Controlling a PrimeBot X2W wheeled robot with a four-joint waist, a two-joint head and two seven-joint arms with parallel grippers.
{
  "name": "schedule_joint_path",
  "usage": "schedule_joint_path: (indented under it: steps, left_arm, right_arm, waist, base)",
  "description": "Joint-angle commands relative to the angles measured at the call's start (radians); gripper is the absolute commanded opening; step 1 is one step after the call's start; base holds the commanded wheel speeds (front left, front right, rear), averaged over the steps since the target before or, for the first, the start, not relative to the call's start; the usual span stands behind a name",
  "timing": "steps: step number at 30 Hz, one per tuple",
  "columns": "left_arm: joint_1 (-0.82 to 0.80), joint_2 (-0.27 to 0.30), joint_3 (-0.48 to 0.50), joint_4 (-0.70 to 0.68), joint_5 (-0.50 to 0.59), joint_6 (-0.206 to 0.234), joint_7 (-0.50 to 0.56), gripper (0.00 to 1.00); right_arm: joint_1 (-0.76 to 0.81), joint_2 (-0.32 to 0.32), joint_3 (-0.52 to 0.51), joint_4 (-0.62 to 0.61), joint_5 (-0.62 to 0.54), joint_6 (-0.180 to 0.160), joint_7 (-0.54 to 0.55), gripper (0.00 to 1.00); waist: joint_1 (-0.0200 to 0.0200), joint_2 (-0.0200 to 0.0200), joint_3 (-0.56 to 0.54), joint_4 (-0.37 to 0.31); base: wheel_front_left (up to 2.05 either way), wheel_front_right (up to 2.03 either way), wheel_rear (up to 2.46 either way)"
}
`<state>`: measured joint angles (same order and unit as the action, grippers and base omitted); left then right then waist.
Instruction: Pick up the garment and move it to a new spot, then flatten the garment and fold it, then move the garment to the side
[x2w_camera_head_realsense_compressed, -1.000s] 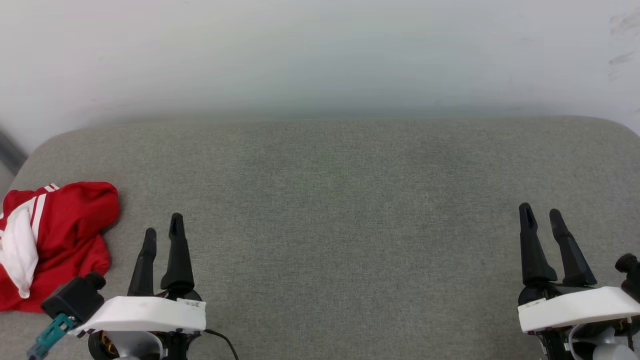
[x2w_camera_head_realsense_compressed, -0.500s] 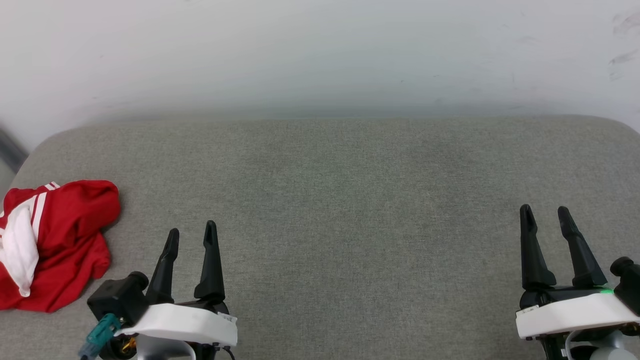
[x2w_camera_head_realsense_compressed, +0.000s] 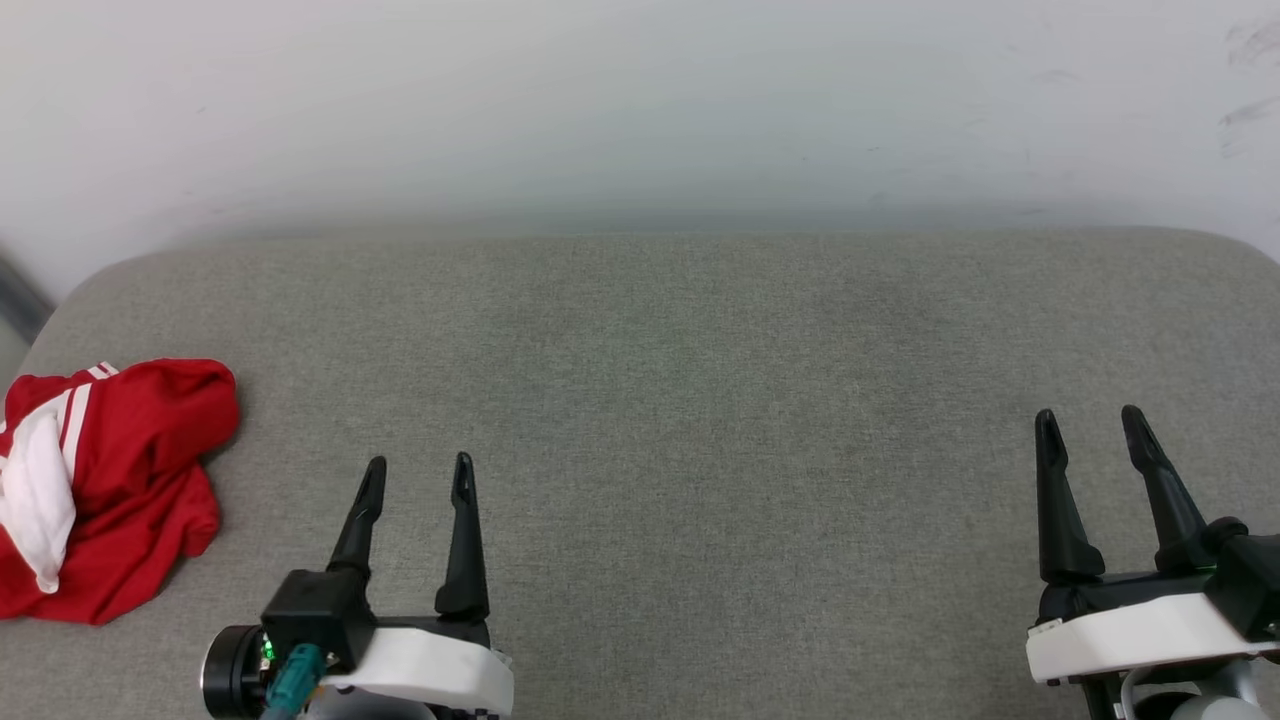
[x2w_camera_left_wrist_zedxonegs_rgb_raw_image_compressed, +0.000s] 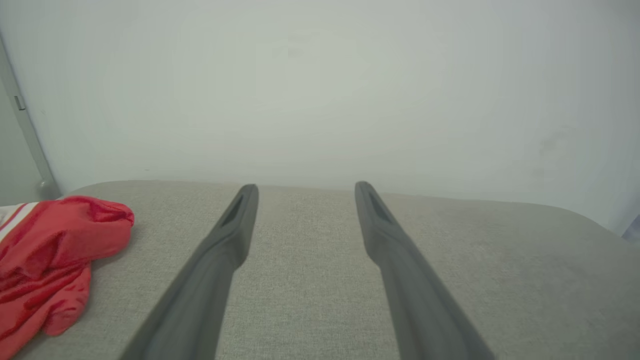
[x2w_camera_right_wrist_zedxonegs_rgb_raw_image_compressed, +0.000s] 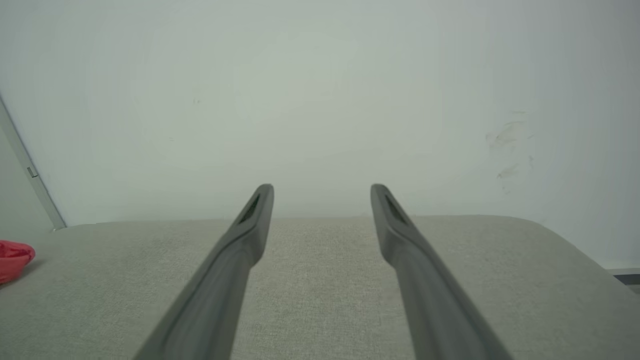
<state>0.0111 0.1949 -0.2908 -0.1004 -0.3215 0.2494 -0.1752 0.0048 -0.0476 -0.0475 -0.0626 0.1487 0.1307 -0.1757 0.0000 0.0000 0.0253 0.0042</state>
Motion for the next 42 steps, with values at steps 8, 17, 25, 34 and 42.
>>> schedule_joint_path:
  steps: [8,17,25,34,42]
  left_arm:
    - [-0.026,0.05,-0.083,-0.002,0.074,0.075,-0.025,1.0]
    - [-0.004,0.029,-0.071,-0.032,0.059,0.059,-0.044,1.0]
    - [0.047,-0.067,0.065,-0.037,0.05,-0.145,-0.06,1.0]
    - [0.077,-0.13,0.152,0.033,0.151,-0.292,-0.076,1.0]
    - [0.076,-0.143,0.175,0.059,0.218,-0.32,-0.091,1.0]
  right_arm:
    - [0.009,-0.004,0.004,-0.026,-0.1,0.0,-0.024,1.0]
    - [0.018,-0.004,-0.005,-0.044,-0.1,0.0,-0.044,1.0]
    - [0.03,-0.004,0.0,0.002,-0.044,0.0,-0.059,1.0]
    - [0.04,-0.004,0.003,0.026,-0.082,0.0,-0.075,1.0]
    - [0.038,-0.004,0.003,0.039,-0.119,0.0,-0.09,1.0]
  waist:
    - [0.0,0.0,0.001,-0.002]
    - [0.0,0.0,0.001,-0.002]
    - [0.0,0.0,0.005,0.001]
    - [0.0,0.0,0.017,0.003]
    - [0.0,0.0,0.026,0.003]
  base:
    - [0.0,0.0,0.0]
    - [0.0,0.0,0.0]
    - [0.0,0.0,0.0]
    - [0.0,0.0,0.0]
    - [0.0,0.0,0.0]
